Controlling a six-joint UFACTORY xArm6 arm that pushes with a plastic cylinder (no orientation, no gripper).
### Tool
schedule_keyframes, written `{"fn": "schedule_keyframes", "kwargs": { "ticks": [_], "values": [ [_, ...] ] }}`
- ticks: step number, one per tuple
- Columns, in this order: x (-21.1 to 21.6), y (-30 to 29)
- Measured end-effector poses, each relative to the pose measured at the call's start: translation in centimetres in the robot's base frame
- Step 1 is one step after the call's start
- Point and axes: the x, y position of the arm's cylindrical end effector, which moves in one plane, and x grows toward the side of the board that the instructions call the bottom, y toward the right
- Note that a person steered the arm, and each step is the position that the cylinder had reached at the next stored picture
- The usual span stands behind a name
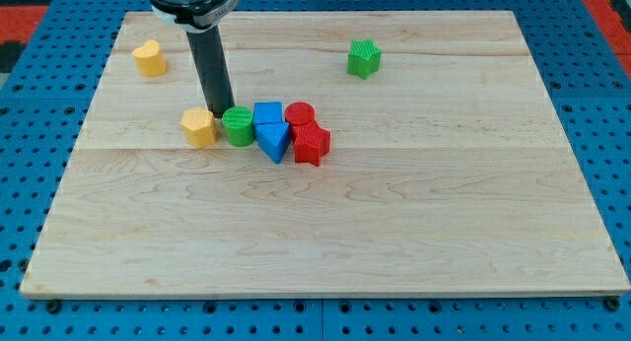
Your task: Move the yellow hexagon down a bit
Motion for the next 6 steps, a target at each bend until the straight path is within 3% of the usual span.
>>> {"fn": "schedule_keyframes", "kwargs": {
  "ticks": [2, 3, 4, 5, 6],
  "values": [
    [-1.4, -4.9],
    [1.1, -6.1],
    [5.8, -1.2],
    [6.7, -0.8],
    [6.9, -4.3]
  ]
}}
